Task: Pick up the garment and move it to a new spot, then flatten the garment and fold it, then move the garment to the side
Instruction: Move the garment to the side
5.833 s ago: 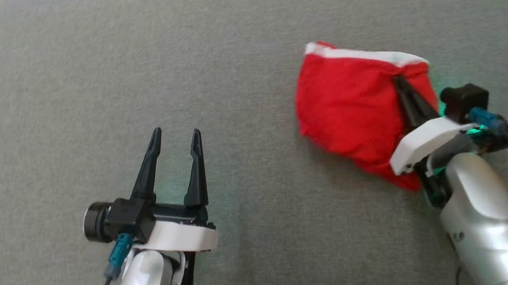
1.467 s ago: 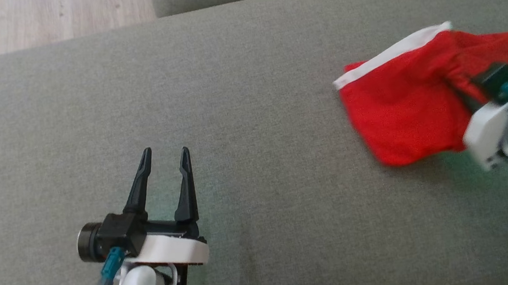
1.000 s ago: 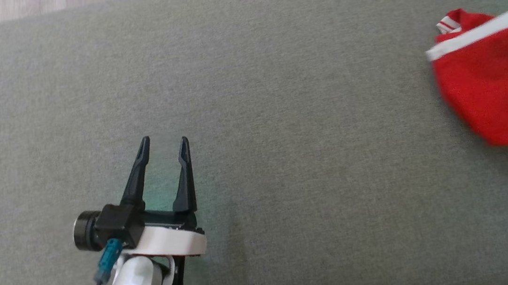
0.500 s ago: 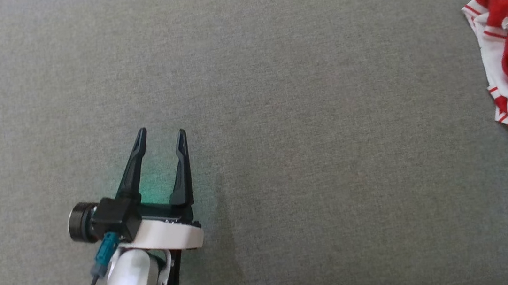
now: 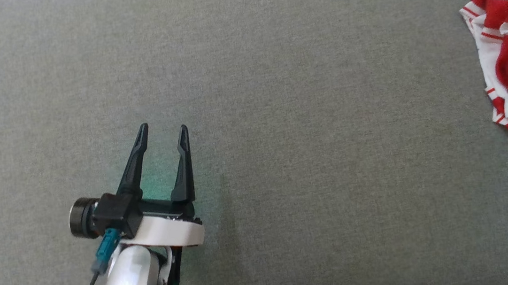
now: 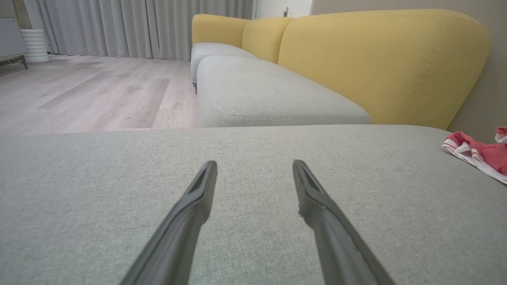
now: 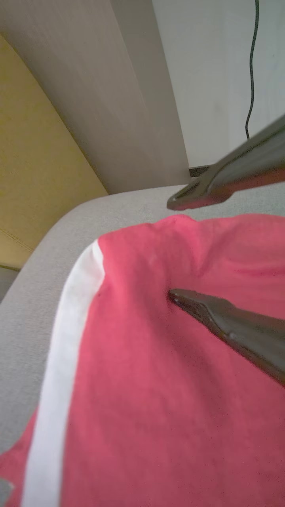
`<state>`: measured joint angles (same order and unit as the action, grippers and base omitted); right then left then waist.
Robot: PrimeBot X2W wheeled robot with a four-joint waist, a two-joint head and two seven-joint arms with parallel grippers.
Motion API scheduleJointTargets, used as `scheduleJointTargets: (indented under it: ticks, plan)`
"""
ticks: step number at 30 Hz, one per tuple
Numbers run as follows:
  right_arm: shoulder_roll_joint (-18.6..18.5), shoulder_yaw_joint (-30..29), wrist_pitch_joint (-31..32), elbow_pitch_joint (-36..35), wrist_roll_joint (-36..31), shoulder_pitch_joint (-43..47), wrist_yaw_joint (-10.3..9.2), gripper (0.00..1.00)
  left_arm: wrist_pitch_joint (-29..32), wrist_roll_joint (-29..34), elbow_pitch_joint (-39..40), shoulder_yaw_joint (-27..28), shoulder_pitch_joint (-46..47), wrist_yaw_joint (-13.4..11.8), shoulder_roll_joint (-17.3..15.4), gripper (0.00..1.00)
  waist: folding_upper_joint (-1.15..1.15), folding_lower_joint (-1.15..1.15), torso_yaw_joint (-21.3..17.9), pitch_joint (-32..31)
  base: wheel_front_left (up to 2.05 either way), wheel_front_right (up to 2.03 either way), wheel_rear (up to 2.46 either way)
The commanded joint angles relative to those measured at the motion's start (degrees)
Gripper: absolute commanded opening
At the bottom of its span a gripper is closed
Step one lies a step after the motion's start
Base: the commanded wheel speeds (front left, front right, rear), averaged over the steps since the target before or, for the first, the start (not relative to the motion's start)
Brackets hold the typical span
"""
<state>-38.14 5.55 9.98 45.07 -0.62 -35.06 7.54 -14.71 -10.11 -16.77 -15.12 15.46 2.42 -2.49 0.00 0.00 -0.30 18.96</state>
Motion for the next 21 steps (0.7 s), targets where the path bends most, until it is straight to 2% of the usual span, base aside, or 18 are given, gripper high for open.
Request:
scheduleJointTargets:
  ticks: [1,6,11,18,21]
  plan:
    - [-0.9,-1.5,-0.45,-2.7,-0.73,0.56,-0.05,1.0,-0.29,-0.74,1.65,1.32,1.35,-0.56,-0.39,1.0,0.0,0.0,-0.24,-1.33,0.0,0.0,0.0]
    - [1.65,-5.11,-1.08,-7.4,-1.46,0.73,-0.05,1.0,-0.29,-0.96,1.8,1.66,0.86,-0.83,-0.39,1.0,0.0,0.0,-0.72,-3.75,0.0,0.0,0.0]
    - [8.82,-9.8,-5.46,-18.73,-1.39,3.2,-0.05,1.0,-0.29,-1.49,3.05,2.75,-0.41,-1.38,-0.39,1.0,0.0,0.0,-1.5,-8.1,0.0,0.0,0.0]
    - [23.47,-11.81,-7.39,-36.93,1.48,9.44,-0.05,1.0,-0.29,-2.27,4.66,2.79,-2.66,-2.32,-0.39,1.0,0.0,0.0,-1.42,-13.06,0.0,0.0,0.0]
    - [29.38,-11.89,-8.61,-42.45,3.37,13.89,-0.05,1.0,-0.29,-2.74,4.97,2.53,-3.82,-2.64,-0.39,1.0,0.0,0.0,-0.96,-14.79,0.0,0.0,0.0]
